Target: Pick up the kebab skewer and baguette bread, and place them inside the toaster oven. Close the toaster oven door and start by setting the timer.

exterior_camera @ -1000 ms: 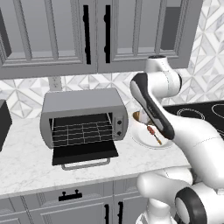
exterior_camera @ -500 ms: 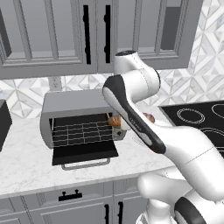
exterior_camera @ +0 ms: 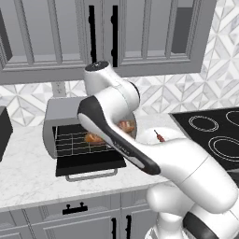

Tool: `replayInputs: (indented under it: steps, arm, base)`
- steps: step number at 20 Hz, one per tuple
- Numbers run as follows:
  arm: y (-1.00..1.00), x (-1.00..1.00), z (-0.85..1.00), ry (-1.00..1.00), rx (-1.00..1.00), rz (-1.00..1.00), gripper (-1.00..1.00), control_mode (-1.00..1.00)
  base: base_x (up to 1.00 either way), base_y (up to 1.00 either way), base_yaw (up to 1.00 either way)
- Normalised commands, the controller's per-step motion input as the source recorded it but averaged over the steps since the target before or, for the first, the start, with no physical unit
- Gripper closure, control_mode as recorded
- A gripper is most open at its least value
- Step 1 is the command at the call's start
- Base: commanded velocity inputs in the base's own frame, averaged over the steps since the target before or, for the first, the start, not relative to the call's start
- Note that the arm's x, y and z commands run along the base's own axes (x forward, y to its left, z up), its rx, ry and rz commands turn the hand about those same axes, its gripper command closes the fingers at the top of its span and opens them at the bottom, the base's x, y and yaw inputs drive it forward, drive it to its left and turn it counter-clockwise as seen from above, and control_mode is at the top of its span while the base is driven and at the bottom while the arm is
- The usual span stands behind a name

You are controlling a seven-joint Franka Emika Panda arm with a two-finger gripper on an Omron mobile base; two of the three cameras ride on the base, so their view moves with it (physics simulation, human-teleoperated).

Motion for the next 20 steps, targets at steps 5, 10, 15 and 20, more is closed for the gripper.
replayInputs:
  steps: [5, 10, 15, 20]
  arm:
    - [0.34, 0.47, -0.64, -0.27, 0.02, 0.26, 1.0, -1.0]
    - [0.01, 0.75, -0.4, -0.25, 0.08, 0.14, 1.0, -1.0]
    - [0.07, 0.5, -0.04, -0.12, 0.17, -0.01, 1.0, -1.0]
    - [0.15, 0.32, -0.06, -0.01, 0.11, -0.02, 1.0, -1.0]
  base:
    - [0.0, 0.0, 0.0]
    - [0.0, 0.0, 0.0]
    - [0.0, 0.0, 0.0]
    - [0.0, 0.0, 0.0]
